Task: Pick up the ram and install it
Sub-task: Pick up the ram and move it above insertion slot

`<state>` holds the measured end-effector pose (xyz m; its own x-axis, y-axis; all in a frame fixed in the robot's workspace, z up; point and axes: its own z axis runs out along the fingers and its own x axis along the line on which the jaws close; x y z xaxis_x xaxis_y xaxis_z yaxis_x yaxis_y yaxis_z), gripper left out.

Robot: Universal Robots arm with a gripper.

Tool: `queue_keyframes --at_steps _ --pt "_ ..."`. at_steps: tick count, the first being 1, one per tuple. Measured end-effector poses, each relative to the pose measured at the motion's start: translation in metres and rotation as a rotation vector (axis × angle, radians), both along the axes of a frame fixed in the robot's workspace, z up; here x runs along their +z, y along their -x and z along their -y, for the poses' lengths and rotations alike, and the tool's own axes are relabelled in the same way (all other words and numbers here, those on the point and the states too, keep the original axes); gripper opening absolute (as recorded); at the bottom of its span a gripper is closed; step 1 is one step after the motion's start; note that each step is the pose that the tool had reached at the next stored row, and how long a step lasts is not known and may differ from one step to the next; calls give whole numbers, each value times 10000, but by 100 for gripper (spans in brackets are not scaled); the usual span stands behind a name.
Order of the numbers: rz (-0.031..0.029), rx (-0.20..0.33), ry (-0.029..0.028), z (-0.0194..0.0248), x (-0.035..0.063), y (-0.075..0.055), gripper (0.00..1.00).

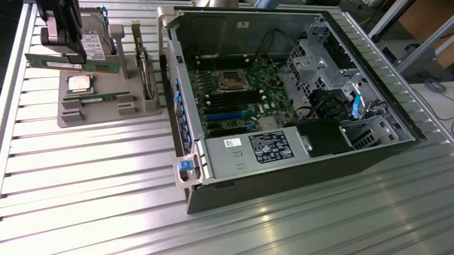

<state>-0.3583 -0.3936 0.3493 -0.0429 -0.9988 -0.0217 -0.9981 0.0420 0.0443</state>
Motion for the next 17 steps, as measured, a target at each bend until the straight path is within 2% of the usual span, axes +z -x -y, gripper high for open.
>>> queue_keyframes --at_steps 17 --pt "0 0 0 0 131 0 13"
